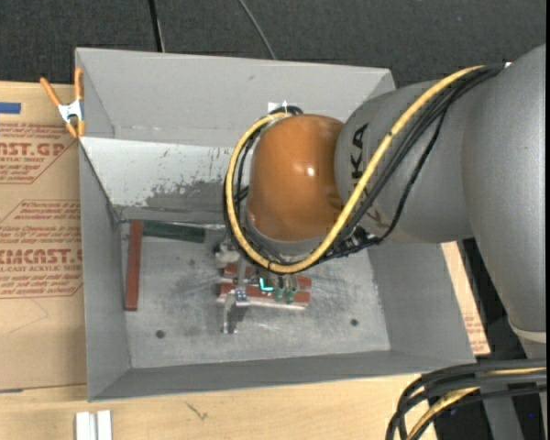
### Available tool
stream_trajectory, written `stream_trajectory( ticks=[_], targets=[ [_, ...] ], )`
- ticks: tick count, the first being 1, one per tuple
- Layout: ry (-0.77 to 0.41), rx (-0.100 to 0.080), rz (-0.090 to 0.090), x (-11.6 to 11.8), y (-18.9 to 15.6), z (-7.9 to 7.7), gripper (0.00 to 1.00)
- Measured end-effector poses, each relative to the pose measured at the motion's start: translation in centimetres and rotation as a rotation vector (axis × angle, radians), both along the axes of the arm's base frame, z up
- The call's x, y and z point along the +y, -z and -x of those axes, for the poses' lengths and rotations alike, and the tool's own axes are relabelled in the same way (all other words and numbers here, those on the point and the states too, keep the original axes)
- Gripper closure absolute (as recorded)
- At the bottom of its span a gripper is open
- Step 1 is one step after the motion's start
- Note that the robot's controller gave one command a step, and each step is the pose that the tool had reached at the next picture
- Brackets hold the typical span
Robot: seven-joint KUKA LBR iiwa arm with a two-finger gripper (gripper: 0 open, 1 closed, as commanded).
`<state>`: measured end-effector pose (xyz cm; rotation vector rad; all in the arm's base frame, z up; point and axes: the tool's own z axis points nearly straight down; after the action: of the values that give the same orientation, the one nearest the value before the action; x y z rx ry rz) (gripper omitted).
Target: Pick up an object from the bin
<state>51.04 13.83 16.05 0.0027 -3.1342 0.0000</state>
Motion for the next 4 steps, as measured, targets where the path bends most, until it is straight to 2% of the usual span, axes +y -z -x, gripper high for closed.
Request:
stream_trajectory(
  ticks=[1, 2, 3, 4],
  targets=[
    [0.001, -0.007, -0.001, -0.1, -0.4, -0.2, 0.0],
    [-0.014, -0.022, -0.008, -6.5, 8.1, -5.5, 1.0],
    [-0.014, -0.022, -0.008, -6.5, 8.1, -5.5, 1.0],
    [0.025, -0.018, -0.003, -4.4, -10.1, -5.0, 1.0]
  ],
)
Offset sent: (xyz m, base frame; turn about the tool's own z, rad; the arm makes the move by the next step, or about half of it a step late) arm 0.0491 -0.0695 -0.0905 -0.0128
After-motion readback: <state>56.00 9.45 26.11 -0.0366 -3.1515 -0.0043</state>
